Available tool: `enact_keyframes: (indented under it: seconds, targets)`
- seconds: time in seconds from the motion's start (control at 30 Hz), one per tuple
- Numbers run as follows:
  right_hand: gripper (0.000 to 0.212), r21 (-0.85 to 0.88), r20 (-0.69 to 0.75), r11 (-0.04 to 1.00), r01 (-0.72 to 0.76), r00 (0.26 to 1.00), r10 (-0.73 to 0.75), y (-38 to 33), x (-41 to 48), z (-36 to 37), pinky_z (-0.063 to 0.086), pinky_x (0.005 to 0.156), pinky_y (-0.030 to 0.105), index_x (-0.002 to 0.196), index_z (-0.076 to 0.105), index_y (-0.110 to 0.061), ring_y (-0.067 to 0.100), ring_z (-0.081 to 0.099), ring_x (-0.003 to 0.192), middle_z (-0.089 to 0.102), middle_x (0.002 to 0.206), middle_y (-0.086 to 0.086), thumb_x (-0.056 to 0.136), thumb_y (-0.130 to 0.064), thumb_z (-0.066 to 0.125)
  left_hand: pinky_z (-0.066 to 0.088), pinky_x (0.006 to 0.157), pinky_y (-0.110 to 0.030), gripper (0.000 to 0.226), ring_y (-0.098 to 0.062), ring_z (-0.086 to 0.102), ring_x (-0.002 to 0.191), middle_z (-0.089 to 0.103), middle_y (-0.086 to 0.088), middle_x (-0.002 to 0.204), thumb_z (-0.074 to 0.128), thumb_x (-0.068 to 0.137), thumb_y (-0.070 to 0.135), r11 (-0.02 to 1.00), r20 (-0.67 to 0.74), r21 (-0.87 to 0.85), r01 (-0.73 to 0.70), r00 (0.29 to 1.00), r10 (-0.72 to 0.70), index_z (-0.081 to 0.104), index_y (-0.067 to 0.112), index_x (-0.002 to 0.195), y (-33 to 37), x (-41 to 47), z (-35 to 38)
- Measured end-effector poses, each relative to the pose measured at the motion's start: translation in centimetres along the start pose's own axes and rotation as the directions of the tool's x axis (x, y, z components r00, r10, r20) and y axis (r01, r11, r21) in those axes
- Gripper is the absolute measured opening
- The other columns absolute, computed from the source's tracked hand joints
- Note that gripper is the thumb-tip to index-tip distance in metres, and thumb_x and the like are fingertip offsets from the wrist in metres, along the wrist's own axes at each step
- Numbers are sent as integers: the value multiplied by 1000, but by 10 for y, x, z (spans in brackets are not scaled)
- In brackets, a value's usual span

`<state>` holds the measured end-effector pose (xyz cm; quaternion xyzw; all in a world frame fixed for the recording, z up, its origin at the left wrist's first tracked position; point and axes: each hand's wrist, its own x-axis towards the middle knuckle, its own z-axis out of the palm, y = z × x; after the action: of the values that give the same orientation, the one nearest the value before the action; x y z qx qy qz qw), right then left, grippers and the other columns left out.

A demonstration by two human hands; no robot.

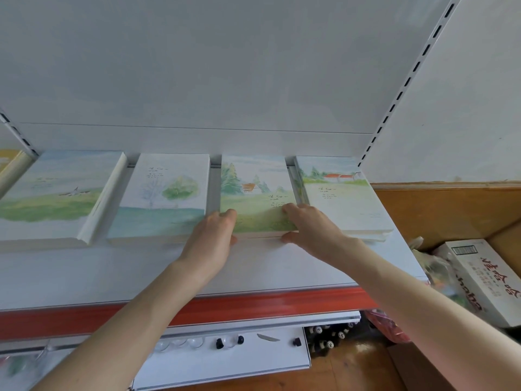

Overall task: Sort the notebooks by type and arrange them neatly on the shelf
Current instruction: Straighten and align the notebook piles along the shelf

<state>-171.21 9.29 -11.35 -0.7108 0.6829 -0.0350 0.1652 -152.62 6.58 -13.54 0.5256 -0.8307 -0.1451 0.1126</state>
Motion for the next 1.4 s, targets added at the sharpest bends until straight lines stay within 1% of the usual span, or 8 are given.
enact_keyframes:
  seconds: [0.4,0.5,0.6,0.7,0.9,1.13,1.27,1.4]
  targets:
    - [24,-52,35,999,2,999,0,5,0,0,45,74,39,110,45,-2,32,53,91,52,103,15,86,0,52,27,62,-28,18,-24,42,75,40,-6,81,51,89,7,1000,13,7,-2,1000,1,34,12,86,3,-1,-3]
    - [25,-54,48,998,7,999,-4,1,1,-3,45,71,36,109,45,-3,30,55,90,53,103,13,88,-13,56,29,63,-28,15,-29,50,82,40,-7,82,52,90,16,999,16,37,-3,1000,2,38,10,90,6,-2,-5]
    - [43,-90,-11,996,-13,1000,12,-8,2,2,42,65,33,113,44,-6,27,54,87,52,104,11,85,-35,61,33,63,-29,37,-28,49,82,45,-9,88,56,88,41,994,-2,106,35,999,-35,42,9,101,12,-2,-3]
    - [49,-114,-95,992,-53,995,42,-11,3,11,36,64,30,110,43,-7,29,55,90,52,105,12,83,-44,61,37,68,-31,49,-31,54,94,52,-15,102,57,86,47,985,-59,154,78,996,-70,44,8,112,16,0,3]
    - [43,-106,-24,994,-28,999,25,-9,-1,4,41,68,33,112,44,-5,31,55,93,53,108,13,86,-34,62,35,65,-28,44,-30,55,91,53,-15,101,55,89,44,988,-77,140,67,995,-57,44,7,110,15,-3,7]
    - [13,-219,-18,976,-24,1000,21,-5,-8,-4,41,70,33,102,48,-3,29,56,90,57,101,13,90,-2,53,30,63,-27,16,-23,45,76,51,-11,88,55,92,15,1000,-33,2,-8,999,8,40,10,90,6,-6,-1]
    - [11,-233,-6,971,-54,999,54,-3,-4,-5,36,64,30,98,48,-5,24,47,75,54,85,8,89,-1,54,29,61,-27,22,-20,40,71,43,-5,80,55,91,12,1000,-43,-24,0,999,-1,35,12,85,5,-4,0]
    - [9,-240,7,970,-43,999,47,0,-1,-2,35,64,30,96,48,-8,28,56,85,49,74,-1,90,-5,53,28,61,-27,22,-19,39,70,41,-3,78,56,91,12,1000,-36,-24,8,999,-9,35,11,84,4,-4,-2]
